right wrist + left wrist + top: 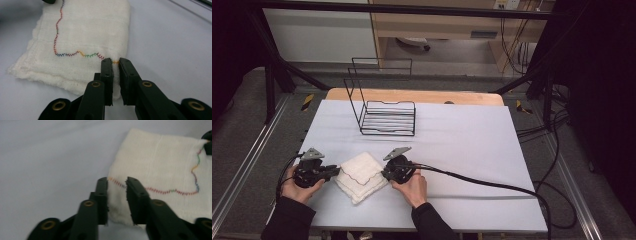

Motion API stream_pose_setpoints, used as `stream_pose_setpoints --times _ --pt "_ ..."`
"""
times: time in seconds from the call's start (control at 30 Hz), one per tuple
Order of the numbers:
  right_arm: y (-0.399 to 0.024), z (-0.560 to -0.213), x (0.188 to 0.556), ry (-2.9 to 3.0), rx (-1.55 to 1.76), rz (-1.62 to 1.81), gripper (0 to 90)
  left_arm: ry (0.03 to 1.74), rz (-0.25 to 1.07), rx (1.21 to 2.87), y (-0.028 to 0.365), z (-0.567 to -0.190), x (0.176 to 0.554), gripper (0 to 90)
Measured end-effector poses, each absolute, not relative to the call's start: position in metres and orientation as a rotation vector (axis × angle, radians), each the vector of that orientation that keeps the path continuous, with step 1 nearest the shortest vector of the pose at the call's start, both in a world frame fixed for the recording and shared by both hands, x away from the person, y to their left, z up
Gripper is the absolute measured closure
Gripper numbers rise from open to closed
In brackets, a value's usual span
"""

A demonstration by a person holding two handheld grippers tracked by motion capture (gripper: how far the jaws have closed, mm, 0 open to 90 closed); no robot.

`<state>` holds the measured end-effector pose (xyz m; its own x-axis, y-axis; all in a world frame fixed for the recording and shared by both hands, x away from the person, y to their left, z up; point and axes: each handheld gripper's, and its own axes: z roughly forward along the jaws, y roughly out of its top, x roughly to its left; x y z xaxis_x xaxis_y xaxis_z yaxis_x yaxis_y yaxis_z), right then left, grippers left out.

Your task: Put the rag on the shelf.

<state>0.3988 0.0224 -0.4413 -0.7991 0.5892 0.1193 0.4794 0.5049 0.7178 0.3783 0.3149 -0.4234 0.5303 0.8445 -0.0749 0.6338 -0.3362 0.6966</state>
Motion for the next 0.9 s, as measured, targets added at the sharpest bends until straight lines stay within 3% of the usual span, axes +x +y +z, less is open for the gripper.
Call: stream_pose_setpoints --times 0.03,0.17,0.33,0.43,0.6,0.9 --pt "0.018 -0.437 0.396 2.580 0.933 1.221 73.6 1.186 0.402 2.080 0.313 -0.420 0.381 60.6" --pt "0.003 -0.424 0.393 2.529 0.931 1.270 56.5 1.139 0.438 2.095 0.299 -0.411 0.395 44.6" --pt "-0.015 -0.416 0.389 2.480 0.934 1.281 43.2 1.121 0.392 2.111 0.278 -0.414 0.420 38.9" --pt "-0.031 -0.417 0.385 2.462 0.959 1.280 36.0 1.120 0.381 2.119 0.269 -0.419 0.435 43.6" --pt "-0.040 -0.420 0.382 2.463 0.970 1.277 32.8 1.124 0.323 2.132 0.257 -0.430 0.451 49.4" --pt "-0.041 -0.428 0.380 2.467 1.013 1.303 29.8 1.102 0.222 2.154 0.252 -0.439 0.455 72.0"
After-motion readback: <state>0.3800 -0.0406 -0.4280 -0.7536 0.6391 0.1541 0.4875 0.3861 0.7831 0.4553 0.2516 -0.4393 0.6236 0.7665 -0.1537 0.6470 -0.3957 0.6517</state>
